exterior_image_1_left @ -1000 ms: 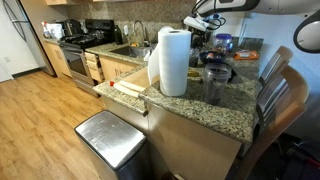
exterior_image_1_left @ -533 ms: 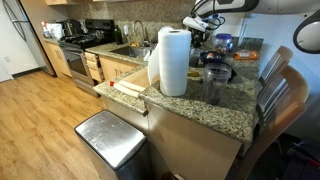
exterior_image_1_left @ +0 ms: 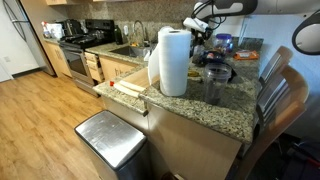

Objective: Pick the white bottle and the glass bottle and put them in the bowl

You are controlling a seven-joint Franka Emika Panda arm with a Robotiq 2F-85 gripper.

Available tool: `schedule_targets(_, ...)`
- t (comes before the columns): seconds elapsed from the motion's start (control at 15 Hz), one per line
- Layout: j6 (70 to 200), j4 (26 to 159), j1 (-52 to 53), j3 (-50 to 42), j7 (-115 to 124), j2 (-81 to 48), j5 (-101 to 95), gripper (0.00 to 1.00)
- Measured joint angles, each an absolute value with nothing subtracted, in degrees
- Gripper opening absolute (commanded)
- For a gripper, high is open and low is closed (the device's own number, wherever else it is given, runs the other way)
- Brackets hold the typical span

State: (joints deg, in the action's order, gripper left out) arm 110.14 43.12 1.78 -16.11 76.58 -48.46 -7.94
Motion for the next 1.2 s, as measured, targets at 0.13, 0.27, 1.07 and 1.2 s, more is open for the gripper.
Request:
schedule_targets(0.13, 110.1, 43.1, 2.7, -17.8, 78.7, -48.4, -10.1, 0.33)
schedule_targets(0.27, 110.1, 43.1, 3.4, -19.2, 80.3, -48.4, -11.8, 0.33)
schedule_targets(1.07, 109.4, 43.0, 6.5, -28.8, 92.5, -48.2, -20.2, 0.33)
schedule_targets(1.2, 108.3, 43.4, 6.4, -30.0, 93.6, -48.2, -20.4, 0.33)
